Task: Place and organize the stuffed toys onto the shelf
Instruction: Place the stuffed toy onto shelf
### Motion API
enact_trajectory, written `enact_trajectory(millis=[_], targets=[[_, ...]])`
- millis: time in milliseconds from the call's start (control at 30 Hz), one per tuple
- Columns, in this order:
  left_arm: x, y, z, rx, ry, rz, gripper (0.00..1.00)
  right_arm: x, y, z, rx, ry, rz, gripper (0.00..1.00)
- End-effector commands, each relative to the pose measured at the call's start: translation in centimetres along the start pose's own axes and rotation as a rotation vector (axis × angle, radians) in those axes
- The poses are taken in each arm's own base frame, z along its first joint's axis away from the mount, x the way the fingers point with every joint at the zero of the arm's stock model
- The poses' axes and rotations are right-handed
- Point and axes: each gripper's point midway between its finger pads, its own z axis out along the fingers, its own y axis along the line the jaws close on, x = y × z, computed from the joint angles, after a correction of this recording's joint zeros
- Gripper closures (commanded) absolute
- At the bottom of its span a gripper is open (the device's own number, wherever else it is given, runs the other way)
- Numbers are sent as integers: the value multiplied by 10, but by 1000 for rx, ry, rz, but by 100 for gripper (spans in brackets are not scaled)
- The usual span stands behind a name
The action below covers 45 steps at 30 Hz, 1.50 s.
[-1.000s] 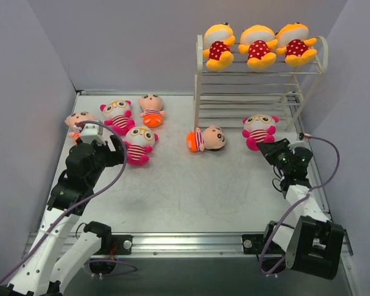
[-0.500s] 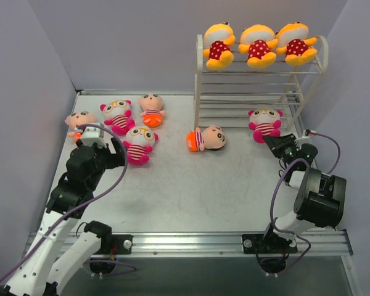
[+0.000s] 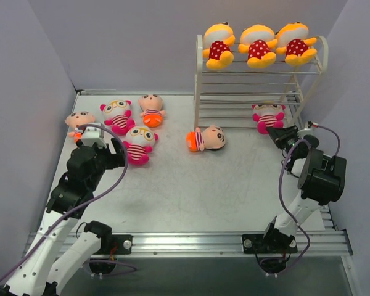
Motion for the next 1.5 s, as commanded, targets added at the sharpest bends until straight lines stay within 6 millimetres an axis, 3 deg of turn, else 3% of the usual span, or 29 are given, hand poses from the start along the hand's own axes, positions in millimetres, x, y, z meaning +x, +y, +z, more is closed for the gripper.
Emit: enact_trajectory(millis=[0,433,900,1400,1467], targets=[[-1,1,1,-5,-5,18,13,-35,43,9,-179,-77,-175,100],[3,1,7,-14,17,26,13,-46,25,34,-199,-75,-172,100],[6,0,10,-14,31,32,13,-59,20,52,-214,-97,-173,100],[6,0,10,-13,33,34,13,-53,-8,64,-152,-76,-134,100],[7,0,10,-13,34,35,13,-52,-12,64,-143,-76,-127,96]])
